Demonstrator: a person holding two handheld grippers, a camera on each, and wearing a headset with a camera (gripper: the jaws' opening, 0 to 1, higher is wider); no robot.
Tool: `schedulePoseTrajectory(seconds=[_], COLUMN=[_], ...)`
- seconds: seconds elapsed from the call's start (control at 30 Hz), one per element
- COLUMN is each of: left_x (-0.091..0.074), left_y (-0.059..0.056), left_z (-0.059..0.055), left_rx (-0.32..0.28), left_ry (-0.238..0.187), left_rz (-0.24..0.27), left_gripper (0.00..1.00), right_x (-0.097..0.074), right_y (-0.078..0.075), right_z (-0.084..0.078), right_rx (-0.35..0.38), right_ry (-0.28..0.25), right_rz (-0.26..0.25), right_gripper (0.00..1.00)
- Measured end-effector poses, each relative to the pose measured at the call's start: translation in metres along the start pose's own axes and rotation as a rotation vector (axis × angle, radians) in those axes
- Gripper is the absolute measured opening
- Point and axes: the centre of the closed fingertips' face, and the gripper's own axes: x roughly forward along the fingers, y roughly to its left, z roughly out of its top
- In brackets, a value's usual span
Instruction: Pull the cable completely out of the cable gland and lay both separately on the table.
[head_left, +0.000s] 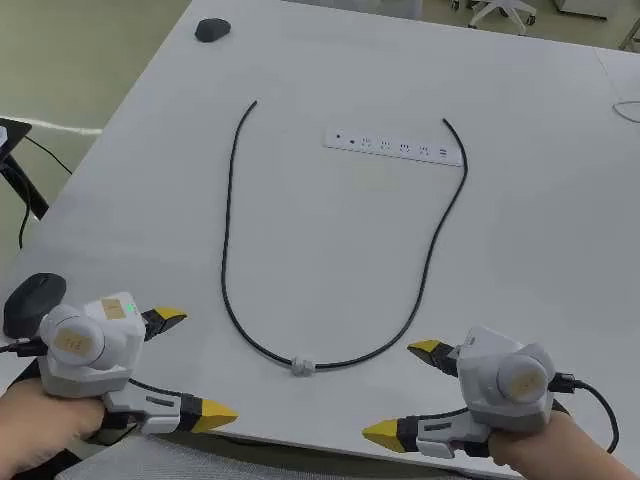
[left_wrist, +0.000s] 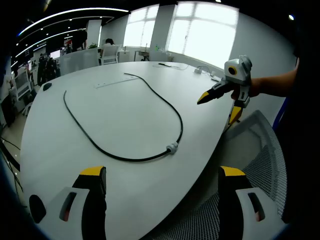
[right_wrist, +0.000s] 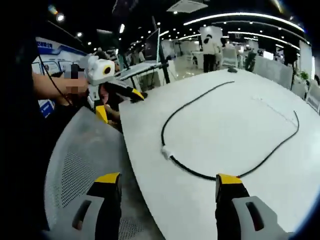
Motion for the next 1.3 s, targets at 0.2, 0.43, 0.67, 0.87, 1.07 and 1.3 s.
schedulePoseTrajectory(seconds=[0.2,0.43,0.67,0.87,1.07,1.3], left_x=[0.002,0.003,0.003,0.002,0.003,0.003], left_y=[0.0,-0.001,0.001,0.003,0.004,0.005], left_z=[-0.002,-0.001,-0.001,-0.003,-0.003,-0.005], left_rx=[0.005,0.017,0.016,0.011,0.006,-0.001], left_ry=[0.011,0.021,0.025,0.03,0.027,0.031], left_rz=[-0.01,-0.02,-0.023,-0.023,-0.021,-0.023], left_gripper=[0.92,0.92,0.92,0.92,0.93,0.93], right_x=[0.006,0.007,0.008,0.012,0.018,0.022], right_y=[0.0,-0.002,-0.004,-0.005,-0.006,-0.011], right_z=[0.007,0.003,0.0,0.005,0.004,0.007], right_rx=[-0.001,0.004,-0.01,-0.017,-0.023,-0.027], right_ry=[-0.005,0.004,0.027,0.033,0.048,0.051], right_rz=[0.011,0.011,0.011,0.015,0.024,0.021], right_gripper=[0.74,0.74,0.74,0.74,0.73,0.72])
